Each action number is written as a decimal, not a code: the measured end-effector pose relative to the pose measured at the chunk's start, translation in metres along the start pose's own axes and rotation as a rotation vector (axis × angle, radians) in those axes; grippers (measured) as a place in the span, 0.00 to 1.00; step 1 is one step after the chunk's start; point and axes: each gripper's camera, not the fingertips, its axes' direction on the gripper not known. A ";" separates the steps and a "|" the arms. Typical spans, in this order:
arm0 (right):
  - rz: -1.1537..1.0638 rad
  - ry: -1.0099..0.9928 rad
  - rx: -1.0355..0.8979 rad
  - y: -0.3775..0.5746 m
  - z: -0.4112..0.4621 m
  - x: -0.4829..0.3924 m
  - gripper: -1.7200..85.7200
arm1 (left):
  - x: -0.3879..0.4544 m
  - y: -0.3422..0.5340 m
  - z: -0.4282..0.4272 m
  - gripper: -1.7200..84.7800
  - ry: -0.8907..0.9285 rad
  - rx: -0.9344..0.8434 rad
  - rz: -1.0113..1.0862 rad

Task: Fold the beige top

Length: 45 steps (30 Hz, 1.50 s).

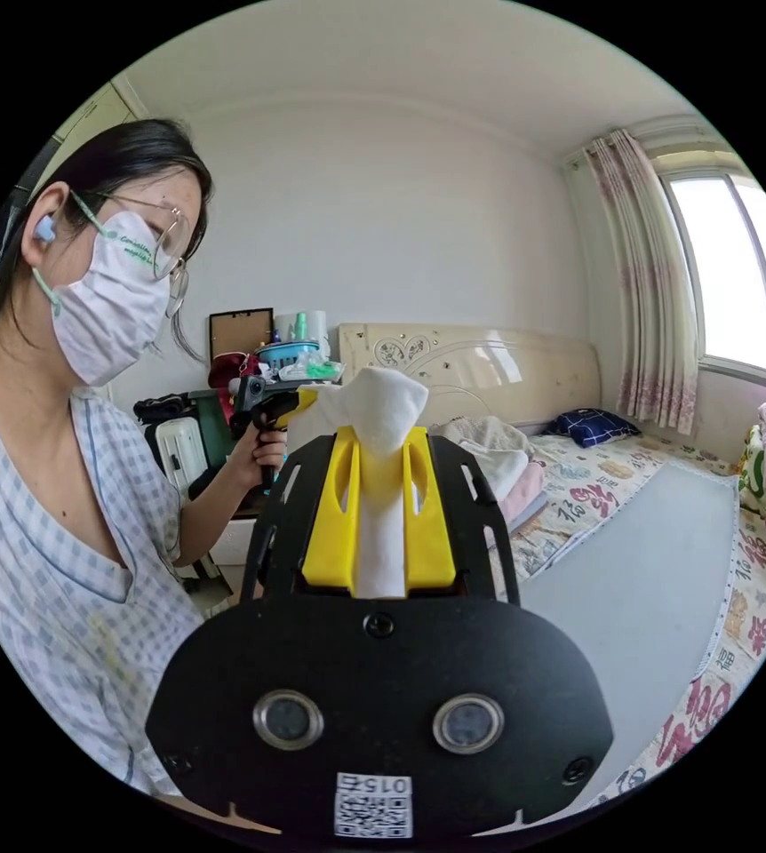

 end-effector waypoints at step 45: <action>0.491 0.262 -0.394 -0.195 0.434 0.320 0.12 | -0.372 -0.081 0.266 0.05 -0.907 -0.476 -0.083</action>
